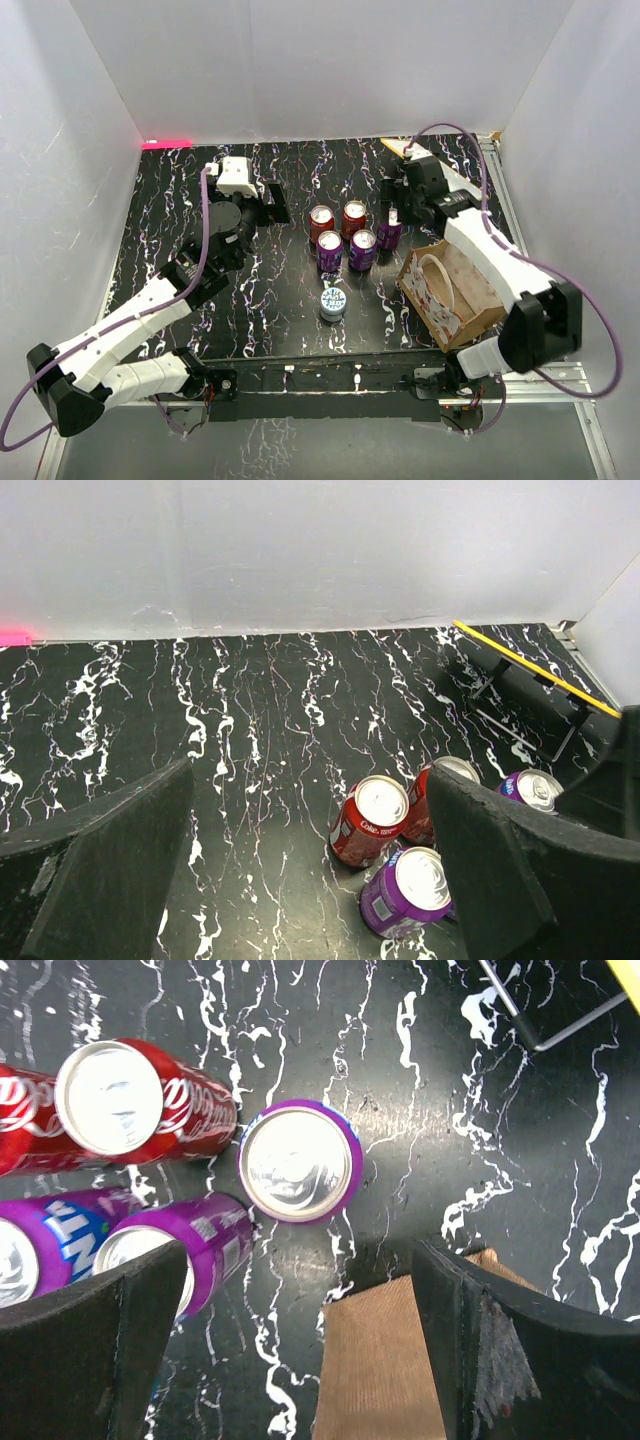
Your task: Take the beverage out of the canvas bag
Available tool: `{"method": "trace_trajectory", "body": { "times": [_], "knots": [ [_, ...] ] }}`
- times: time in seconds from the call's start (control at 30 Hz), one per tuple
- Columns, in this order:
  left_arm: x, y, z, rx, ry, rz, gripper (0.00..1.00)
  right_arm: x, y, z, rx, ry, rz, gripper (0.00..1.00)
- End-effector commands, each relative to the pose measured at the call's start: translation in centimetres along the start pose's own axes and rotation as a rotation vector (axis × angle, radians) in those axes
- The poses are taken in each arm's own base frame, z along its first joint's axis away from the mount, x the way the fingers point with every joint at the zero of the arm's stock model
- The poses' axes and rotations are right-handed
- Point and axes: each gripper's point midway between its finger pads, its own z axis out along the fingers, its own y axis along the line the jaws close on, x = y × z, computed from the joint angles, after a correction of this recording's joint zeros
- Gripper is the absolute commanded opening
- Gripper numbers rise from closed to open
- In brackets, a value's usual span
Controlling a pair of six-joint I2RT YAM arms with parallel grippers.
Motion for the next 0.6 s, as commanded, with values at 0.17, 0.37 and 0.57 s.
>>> {"method": "trace_trajectory", "body": {
  "times": [0.17, 0.37, 0.57],
  "knots": [
    [-0.6, -0.6, 0.3, 0.011, -0.002, -0.014, 0.97, -5.9, 1.4, -11.3, -0.175, -0.401, 0.189, 0.98],
    [-0.6, -0.3, 0.8, -0.037, 0.041, 0.018, 0.97, -6.3, 3.9, -20.3, -0.442, -0.631, 0.108, 0.98],
    [-2.5, 1.8, -0.5, -0.107, 0.009, 0.021, 0.97, -7.0, 3.0, -22.4, -0.405, -0.651, 0.127, 0.98]
  ]
}}
